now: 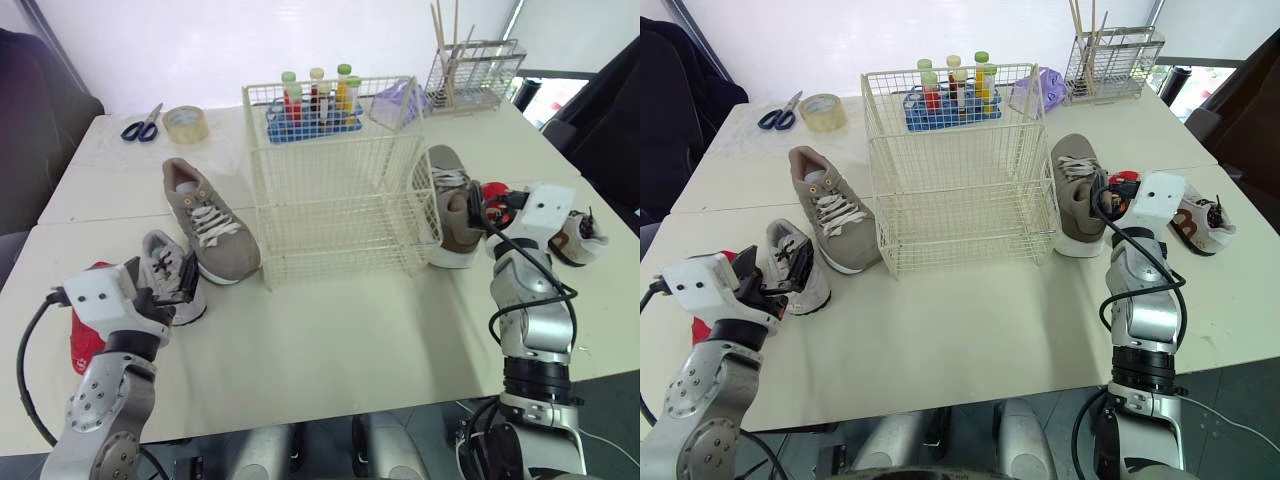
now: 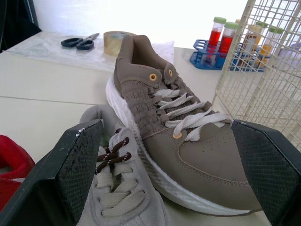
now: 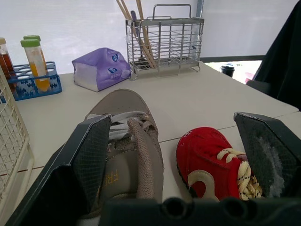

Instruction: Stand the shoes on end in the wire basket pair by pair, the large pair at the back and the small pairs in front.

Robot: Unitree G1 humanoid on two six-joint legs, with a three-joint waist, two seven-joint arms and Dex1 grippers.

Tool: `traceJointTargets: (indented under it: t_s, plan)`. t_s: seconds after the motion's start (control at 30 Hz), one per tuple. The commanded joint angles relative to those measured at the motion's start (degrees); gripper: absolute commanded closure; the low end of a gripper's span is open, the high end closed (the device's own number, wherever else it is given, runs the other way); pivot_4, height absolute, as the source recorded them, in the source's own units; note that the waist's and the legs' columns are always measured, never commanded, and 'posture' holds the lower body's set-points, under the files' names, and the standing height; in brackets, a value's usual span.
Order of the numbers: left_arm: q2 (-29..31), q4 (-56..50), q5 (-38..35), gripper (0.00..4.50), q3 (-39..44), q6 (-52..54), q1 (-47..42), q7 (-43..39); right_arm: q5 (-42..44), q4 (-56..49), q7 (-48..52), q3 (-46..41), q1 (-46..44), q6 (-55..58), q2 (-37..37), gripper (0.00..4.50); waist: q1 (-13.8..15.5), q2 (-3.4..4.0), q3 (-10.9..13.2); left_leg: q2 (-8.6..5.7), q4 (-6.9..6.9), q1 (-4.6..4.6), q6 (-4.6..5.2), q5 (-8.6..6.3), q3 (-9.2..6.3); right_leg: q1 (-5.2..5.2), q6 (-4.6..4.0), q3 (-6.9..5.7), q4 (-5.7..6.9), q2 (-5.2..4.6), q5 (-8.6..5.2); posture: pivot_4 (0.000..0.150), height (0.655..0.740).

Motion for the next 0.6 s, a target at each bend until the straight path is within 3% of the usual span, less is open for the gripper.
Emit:
traceJointTargets:
  t_s: [0.03, 0.33, 0.6]
  plan:
    - [-0.3, -0.5, -0.3, 0.00, 0.5, -0.4, -0.5, 0.2, -0.4, -0.9, -0.4, 0.0, -0.9, -1.0, 0.3, 0.00, 0.0, 0.00, 0.0, 0.00, 0.00, 0.00, 0.00, 0.00, 0.00, 0.00, 0.00, 0.00, 0.00, 0.00, 0.00, 0.150, 0.7400]
    - [0.3, 0.5, -0.5, 0.00, 1.7, -0.7, -1.9, -0.4, -2.4, -0.1, -3.5, -0.2, -1.3, 0.0, -0.1, 0.00, 0.0, 0.00, 0.0, 0.00, 0.02, 0.00, 0.00, 0.00, 0.00, 0.01, -0.01, 0.00, 0.00, 0.00, 0.01, 0.150, 0.7400]
    - [2.0, -0.2, -3.4, 0.00, 5.0, -1.4, -1.9, -3.0, -1.5, 2.9, -0.5, -0.4, -5.2, -3.0, -2.5, 0.00, -0.2, 0.00, 0.0, 0.00, 0.01, 0.00, 0.00, 0.00, 0.01, 0.01, -0.03, 0.00, -0.03, 0.01, 0.02, 0.150, 0.7400]
